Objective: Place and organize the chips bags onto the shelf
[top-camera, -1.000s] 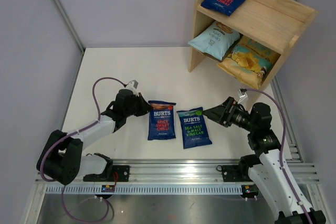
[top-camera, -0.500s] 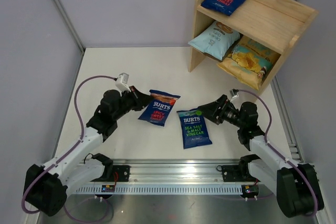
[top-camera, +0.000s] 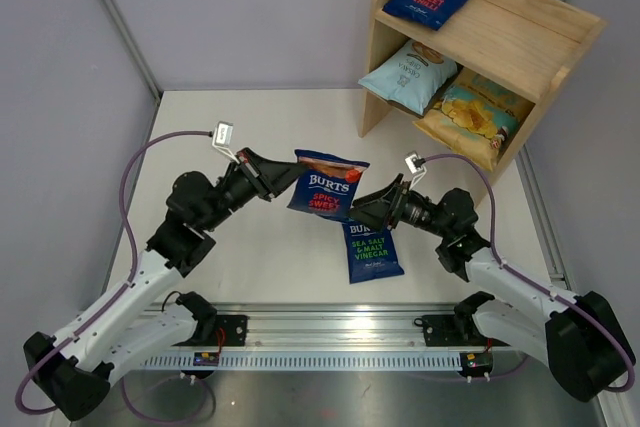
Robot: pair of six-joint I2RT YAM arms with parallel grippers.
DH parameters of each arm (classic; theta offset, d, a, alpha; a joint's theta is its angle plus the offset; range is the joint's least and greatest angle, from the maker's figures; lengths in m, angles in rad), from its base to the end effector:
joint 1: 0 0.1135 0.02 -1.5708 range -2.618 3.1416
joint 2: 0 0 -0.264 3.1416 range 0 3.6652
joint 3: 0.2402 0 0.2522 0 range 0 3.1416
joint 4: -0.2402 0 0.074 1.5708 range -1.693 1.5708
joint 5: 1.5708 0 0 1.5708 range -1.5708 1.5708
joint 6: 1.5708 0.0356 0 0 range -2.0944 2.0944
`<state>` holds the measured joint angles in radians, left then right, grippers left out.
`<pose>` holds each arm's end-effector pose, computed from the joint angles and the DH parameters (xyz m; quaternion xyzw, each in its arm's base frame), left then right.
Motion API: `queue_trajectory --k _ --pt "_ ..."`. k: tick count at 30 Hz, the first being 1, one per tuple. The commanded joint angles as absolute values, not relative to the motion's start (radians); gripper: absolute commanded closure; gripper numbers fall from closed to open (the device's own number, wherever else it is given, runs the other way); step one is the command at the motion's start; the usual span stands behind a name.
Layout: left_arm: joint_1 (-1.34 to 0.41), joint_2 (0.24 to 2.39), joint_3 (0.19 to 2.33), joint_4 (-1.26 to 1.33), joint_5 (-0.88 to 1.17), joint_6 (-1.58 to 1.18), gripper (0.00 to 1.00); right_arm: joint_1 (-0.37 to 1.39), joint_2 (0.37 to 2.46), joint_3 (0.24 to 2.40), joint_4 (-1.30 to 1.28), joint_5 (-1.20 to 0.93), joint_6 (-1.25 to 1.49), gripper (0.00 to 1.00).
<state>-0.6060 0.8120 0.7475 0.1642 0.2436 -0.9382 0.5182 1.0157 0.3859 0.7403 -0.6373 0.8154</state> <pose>0.1551 -0.1179 0.3600 -0.0213 0.6718 -0.5719 0.4704 0.1773 0.1255 0.2534 -0.1371 0.6610 0.6018 0.4268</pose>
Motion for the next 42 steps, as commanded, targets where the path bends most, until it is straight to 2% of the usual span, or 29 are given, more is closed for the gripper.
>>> queue_trajectory --k 1,10,17,22,23,25,26,29,30,31,33,34,36,37,38,42 --pt "-0.655 0.802 0.819 0.297 0.232 -1.011 1.00 0.537 0.963 0.429 0.834 -0.641 0.697 0.09" --pt "-0.732 0.824 0.836 0.370 0.169 -1.080 1.00 0.543 0.907 0.465 0.839 -0.718 0.675 0.12" --pt "-0.776 0.859 0.844 0.400 0.095 -1.094 1.00 0.563 0.917 0.448 0.919 -0.769 0.699 0.28" --pt "-0.788 0.884 0.879 0.348 0.074 -1.068 1.00 0.563 0.896 0.459 0.858 -0.772 0.684 0.38" --pt "-0.790 0.884 0.879 0.345 0.068 -1.065 1.00 0.564 0.891 0.463 0.842 -0.770 0.670 0.48" --pt "-0.790 0.885 0.902 0.292 0.052 -1.036 1.00 0.563 0.884 0.478 0.790 -0.761 0.654 0.60" --pt "-0.790 0.884 0.913 0.266 0.037 -1.020 1.00 0.563 0.881 0.482 0.778 -0.758 0.653 0.69" --pt "-0.792 0.882 0.946 0.212 0.035 -0.959 0.98 0.565 0.865 0.491 0.758 -0.752 0.676 0.74" --pt "-0.790 0.882 0.959 0.190 0.043 -0.931 0.92 0.563 0.859 0.492 0.753 -0.747 0.686 0.78" --pt "-0.790 0.884 0.974 0.166 0.048 -0.901 0.78 0.564 0.854 0.500 0.738 -0.729 0.701 0.79" --pt "-0.790 0.887 1.025 0.106 0.077 -0.789 0.56 0.564 0.833 0.524 0.685 -0.715 0.747 0.83" --pt "-0.790 0.887 1.038 0.085 0.090 -0.711 0.36 0.565 0.825 0.534 0.667 -0.709 0.783 0.84" --pt "-0.790 0.879 1.054 0.037 0.120 -0.637 0.22 0.564 0.818 0.558 0.641 -0.704 0.828 0.85" --pt "-0.792 0.874 1.048 0.037 0.145 -0.556 0.07 0.565 0.816 0.564 0.641 -0.707 0.874 0.85" --pt "-0.790 0.870 1.039 0.029 0.184 -0.528 0.02 0.565 0.816 0.572 0.641 -0.710 0.894 0.85" --pt "-0.787 0.873 1.017 0.011 0.355 -0.451 0.01 0.565 0.830 0.613 0.650 -0.741 0.985 0.85"
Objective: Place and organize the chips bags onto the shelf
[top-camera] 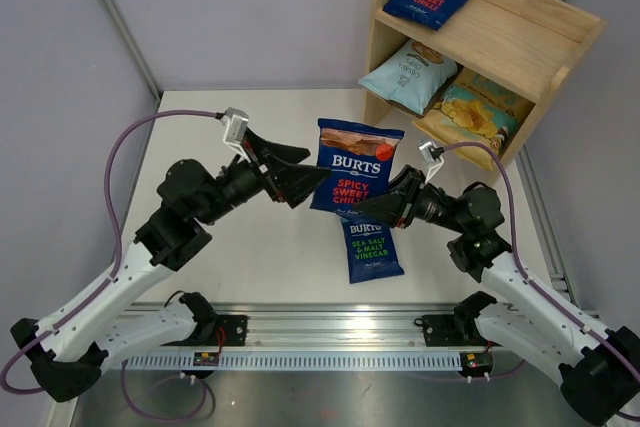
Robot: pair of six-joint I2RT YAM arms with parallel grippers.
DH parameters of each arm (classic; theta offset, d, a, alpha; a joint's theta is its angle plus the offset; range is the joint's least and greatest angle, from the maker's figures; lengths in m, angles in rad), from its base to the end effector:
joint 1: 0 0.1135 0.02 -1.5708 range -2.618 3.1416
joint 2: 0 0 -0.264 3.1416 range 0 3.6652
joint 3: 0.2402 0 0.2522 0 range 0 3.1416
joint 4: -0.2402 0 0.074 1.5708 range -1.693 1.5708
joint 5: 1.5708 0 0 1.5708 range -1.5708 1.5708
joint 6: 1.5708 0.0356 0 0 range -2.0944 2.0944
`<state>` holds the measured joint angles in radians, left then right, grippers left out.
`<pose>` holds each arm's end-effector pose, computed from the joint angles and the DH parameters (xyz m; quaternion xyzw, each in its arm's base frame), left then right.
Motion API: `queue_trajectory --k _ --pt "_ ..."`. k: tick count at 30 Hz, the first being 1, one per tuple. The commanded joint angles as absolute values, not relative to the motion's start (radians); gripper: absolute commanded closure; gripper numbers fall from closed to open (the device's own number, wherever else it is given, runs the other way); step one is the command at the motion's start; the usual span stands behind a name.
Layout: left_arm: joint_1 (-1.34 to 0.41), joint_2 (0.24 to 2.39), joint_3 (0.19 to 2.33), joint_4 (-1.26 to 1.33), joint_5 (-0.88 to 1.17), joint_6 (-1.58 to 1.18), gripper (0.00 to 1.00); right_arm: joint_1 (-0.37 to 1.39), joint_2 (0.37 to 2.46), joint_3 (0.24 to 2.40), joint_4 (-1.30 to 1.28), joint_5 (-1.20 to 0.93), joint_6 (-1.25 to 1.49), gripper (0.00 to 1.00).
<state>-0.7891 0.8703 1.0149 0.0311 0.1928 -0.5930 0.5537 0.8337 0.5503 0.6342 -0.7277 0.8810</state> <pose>0.1296 -0.1403 0.4290 0.1360 0.6291 -0.5338 0.5484 0.1483 0.1195 0.3326 -0.2006 0.5757 0.6572 0.4432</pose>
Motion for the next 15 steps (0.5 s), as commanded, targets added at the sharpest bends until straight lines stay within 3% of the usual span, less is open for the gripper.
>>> queue_trajectory --k 1,5,8,12,15 --pt "-0.788 0.877 1.011 0.021 0.450 -0.437 0.01 0.563 0.837 0.617 0.656 -0.739 1.018 0.85" --pt "-0.787 0.900 0.999 0.061 0.586 -0.439 0.01 0.563 0.871 0.630 0.741 -0.768 1.109 0.85" --pt "-0.787 0.902 0.976 0.127 0.647 -0.462 0.10 0.564 0.905 0.634 0.831 -0.793 1.189 0.85" --pt "-0.787 0.922 0.985 0.138 0.655 -0.476 0.38 0.565 0.927 0.632 0.928 -0.811 1.258 0.84" --pt "-0.787 0.942 0.996 0.133 0.658 -0.486 0.54 0.563 0.914 0.634 0.907 -0.808 1.250 0.83"
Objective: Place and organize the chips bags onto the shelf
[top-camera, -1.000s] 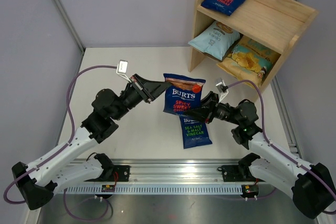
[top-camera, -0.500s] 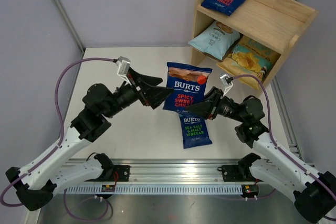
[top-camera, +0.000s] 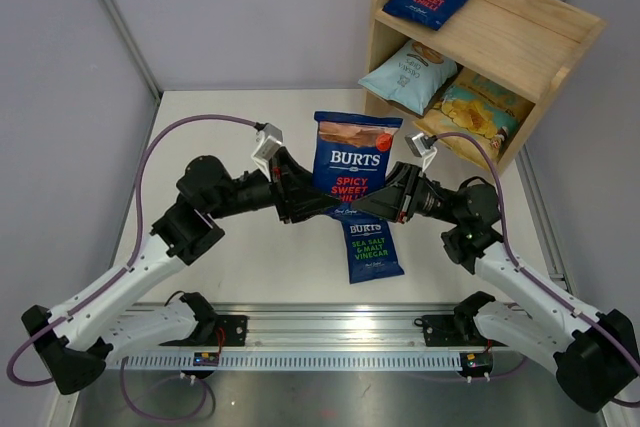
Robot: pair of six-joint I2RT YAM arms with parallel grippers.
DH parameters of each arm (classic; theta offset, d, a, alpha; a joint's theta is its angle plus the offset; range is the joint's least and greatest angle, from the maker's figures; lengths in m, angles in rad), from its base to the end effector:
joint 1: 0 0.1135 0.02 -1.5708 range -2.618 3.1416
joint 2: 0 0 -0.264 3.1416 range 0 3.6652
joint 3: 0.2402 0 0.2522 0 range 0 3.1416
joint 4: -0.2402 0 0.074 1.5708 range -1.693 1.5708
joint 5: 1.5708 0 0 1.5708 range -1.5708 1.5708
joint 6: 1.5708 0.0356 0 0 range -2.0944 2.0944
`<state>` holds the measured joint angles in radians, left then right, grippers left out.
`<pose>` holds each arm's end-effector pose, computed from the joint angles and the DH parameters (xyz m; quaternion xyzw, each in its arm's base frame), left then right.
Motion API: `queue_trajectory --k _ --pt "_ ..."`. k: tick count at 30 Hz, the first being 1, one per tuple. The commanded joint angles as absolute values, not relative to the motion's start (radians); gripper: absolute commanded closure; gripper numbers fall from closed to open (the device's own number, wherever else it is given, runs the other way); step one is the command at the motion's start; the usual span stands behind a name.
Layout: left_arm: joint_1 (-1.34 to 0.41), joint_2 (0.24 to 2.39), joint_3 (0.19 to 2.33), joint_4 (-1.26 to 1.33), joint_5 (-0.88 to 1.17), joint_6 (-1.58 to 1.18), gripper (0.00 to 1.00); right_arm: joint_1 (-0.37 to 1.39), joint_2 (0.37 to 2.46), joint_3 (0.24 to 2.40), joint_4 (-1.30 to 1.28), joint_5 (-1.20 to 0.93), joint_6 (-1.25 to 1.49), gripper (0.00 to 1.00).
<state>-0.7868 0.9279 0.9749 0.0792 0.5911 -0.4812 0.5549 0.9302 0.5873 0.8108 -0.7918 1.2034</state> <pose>0.1316 -0.1601 0.4093 0.3123 0.5918 -0.5803 0.4642 0.1579 0.1277 0.3440 -0.1573 0.5629 0.7342 0.3456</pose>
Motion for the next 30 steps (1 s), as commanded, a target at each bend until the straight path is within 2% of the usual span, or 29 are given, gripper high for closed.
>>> queue_trajectory --k 1,5,7,10,14,23,30 --pt "-0.787 0.945 0.997 0.135 0.657 -0.492 0.63 0.564 0.905 0.635 0.894 -0.808 1.227 0.82" --pt "-0.787 0.963 1.015 0.129 0.635 -0.506 0.78 0.565 0.864 0.635 0.776 -0.778 1.141 0.75" --pt "-0.787 0.971 1.028 0.109 0.592 -0.514 0.86 0.563 0.836 0.635 0.720 -0.761 1.094 0.69" --pt "-0.788 0.982 1.040 0.104 0.571 -0.543 0.89 0.563 0.807 0.641 0.646 -0.749 1.030 0.56" --pt "-0.788 1.002 1.051 0.133 0.540 -0.616 0.97 0.564 0.778 0.629 0.595 -0.730 0.970 0.49" --pt "-0.788 1.014 0.994 0.254 0.394 -0.819 0.98 0.565 0.718 0.600 0.577 -0.652 0.942 0.48" --pt "-0.787 1.064 1.015 0.282 0.431 -0.876 0.98 0.565 0.666 0.584 0.540 -0.536 0.930 0.53"
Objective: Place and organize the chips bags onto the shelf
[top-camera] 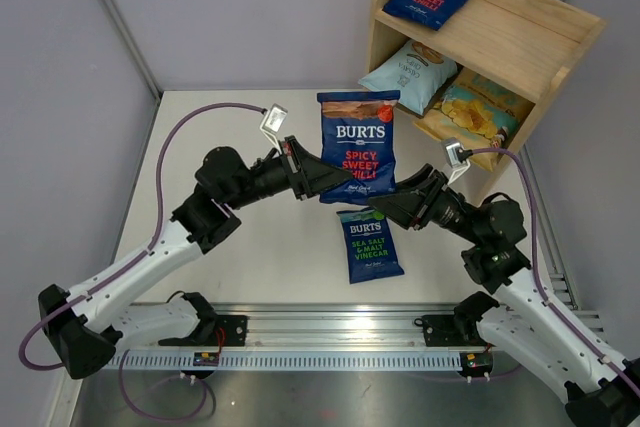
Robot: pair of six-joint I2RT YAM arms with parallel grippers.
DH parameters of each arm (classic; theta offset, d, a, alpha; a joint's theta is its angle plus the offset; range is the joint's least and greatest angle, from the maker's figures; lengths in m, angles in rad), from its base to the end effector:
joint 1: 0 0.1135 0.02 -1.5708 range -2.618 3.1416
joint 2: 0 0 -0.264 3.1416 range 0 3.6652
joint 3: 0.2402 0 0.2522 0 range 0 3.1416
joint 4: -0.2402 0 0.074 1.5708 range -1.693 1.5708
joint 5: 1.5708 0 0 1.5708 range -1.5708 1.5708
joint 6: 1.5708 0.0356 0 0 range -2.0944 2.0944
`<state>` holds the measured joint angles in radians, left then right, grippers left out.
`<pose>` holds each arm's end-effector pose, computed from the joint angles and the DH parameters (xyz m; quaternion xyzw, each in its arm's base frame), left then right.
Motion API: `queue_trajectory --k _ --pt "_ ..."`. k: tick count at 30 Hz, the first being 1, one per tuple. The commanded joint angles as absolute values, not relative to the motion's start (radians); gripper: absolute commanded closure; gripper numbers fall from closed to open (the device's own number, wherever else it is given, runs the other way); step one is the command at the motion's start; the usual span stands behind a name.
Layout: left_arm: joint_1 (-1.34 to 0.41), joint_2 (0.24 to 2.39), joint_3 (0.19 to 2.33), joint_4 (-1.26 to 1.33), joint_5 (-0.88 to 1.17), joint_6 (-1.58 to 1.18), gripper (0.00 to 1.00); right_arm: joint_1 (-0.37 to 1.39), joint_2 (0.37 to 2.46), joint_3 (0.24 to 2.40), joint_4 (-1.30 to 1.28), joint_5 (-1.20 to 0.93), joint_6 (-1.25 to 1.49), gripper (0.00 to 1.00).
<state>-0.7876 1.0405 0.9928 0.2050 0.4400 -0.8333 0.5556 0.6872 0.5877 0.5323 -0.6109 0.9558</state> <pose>0.1578 -0.1800 0.4061 0.1514 0.6373 -0.6354 0.4088 0.1246 0.1014 0.3596 -0.1461 0.5539 0.6689 0.4736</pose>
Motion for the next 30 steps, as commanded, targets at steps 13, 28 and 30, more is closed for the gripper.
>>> queue_trajectory --k 13,28,30 --pt "-0.787 1.103 1.022 0.337 0.563 -0.887 0.97 0.564 0.632 0.578 0.456 -0.391 0.930 0.57" --pt "-0.788 1.022 1.039 0.105 0.275 -0.739 0.46 0.563 0.606 0.620 0.364 -0.284 0.946 0.89" --pt "-0.787 0.996 1.037 0.063 0.212 -0.698 0.42 0.565 0.601 0.640 0.324 -0.249 0.943 0.88"
